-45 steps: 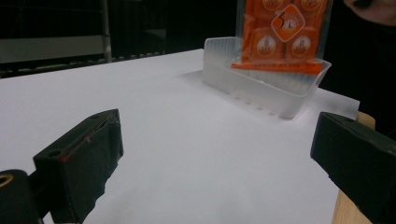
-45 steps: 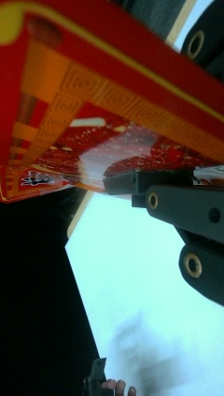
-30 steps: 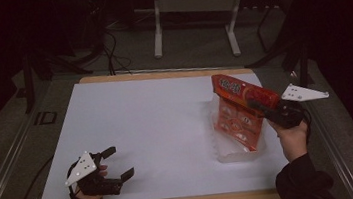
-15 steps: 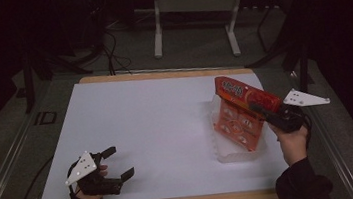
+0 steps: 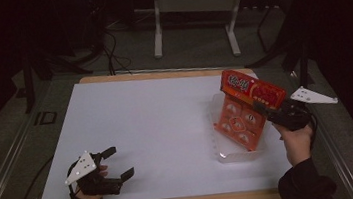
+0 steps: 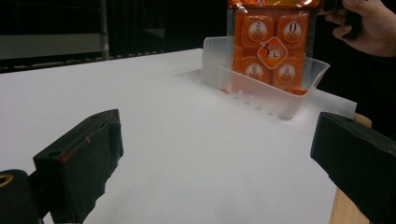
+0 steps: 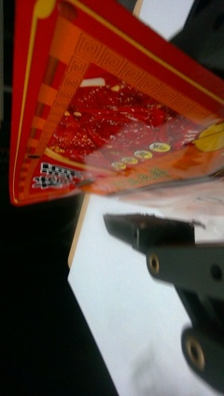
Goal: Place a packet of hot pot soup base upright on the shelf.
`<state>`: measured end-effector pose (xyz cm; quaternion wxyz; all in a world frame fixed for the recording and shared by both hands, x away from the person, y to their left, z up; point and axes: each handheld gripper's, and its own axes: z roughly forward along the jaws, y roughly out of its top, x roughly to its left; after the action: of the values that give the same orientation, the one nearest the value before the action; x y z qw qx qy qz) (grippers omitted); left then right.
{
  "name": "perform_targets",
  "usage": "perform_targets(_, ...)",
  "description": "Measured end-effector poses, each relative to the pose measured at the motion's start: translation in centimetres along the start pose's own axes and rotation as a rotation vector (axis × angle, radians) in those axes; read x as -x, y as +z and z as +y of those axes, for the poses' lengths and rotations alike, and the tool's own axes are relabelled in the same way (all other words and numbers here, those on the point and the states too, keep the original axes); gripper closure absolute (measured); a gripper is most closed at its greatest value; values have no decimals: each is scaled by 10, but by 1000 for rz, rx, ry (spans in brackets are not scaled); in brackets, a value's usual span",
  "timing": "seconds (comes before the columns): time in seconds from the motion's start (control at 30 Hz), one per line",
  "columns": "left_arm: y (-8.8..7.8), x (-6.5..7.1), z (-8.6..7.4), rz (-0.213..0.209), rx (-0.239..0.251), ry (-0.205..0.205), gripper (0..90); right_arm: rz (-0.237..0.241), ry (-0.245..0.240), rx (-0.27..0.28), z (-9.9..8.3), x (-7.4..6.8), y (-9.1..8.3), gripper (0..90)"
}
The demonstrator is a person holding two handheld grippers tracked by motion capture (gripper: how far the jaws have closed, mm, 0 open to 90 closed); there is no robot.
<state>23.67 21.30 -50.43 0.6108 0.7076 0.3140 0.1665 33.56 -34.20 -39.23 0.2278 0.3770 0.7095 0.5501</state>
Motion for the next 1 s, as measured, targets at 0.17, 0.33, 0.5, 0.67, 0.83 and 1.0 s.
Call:
perform_targets(0.17,0,1,0,-3,0,-1,32,-49,20,-25,-1,2,0,327)
perform_targets(0.33,0,1,-1,-9,-6,-3,32,-118,20,-61,-4,1,-1,183)
perform_targets(0.5,1,2,-1,-14,-5,-2,32,-133,46,-67,-7,4,-4,166)
perform_targets(0.67,0,2,-1,-16,-8,-3,32,-148,58,-83,-12,5,-10,153)
perform_targets(0.83,0,2,-1,-15,-6,-1,32,-158,84,-98,-21,3,-20,154)
perform_targets(1.0,0,3,-1,-16,-6,-1,32,-174,98,-99,-28,-3,-30,154)
